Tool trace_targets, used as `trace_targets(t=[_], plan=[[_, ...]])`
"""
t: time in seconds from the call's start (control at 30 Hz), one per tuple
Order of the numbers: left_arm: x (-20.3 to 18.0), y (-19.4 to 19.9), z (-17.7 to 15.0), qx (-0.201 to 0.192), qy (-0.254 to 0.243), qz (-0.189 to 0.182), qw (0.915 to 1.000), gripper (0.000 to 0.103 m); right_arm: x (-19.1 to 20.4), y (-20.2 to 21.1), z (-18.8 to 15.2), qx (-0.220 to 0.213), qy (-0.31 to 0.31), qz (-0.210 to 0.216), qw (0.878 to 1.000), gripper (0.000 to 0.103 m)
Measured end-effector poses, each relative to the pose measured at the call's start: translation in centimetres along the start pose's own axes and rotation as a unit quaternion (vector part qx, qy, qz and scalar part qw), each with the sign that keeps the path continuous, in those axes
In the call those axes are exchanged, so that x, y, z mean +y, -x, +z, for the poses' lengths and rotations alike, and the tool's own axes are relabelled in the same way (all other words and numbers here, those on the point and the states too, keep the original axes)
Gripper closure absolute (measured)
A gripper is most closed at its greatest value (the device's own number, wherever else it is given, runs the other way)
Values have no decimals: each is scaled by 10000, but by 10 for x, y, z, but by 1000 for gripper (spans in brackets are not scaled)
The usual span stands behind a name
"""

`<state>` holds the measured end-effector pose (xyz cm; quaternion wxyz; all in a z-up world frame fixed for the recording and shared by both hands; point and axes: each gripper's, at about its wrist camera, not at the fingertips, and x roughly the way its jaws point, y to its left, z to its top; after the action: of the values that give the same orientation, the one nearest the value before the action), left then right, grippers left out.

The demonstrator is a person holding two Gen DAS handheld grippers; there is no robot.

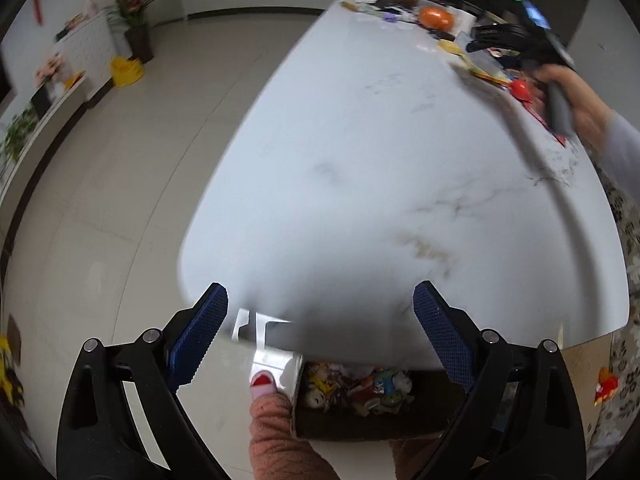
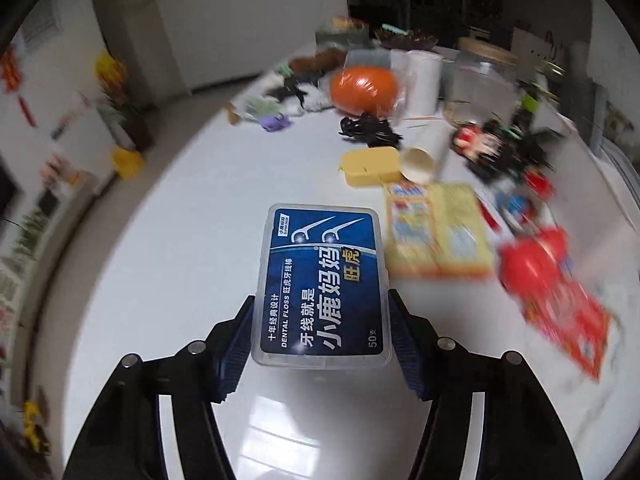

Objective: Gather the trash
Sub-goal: 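Grasp the blue dental floss box with the right gripper while the left grasps the Enaak bag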

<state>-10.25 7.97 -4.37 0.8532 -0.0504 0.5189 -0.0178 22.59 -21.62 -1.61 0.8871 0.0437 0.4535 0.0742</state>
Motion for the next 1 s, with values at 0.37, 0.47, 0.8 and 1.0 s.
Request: trace_targets(t=[0.37,0.47,0.8,1.0], plan=[[-158,-95,173,-350,-933,-1380,9854,11,-97,210,-161,-600,-875,296,9939,41],[-217,-137,236,-344,-795,-1608,9832,11,-109,234,-188,-672,-920,9,9935,41],[-310,-265,362,384,-345,-483,9975,11,-133,243,-235,-555,-1184,160,9913,41],[-321,-266,360,207,-800,-113,9965,48,-138,244,-236,-588,-1235,251,9903,41]])
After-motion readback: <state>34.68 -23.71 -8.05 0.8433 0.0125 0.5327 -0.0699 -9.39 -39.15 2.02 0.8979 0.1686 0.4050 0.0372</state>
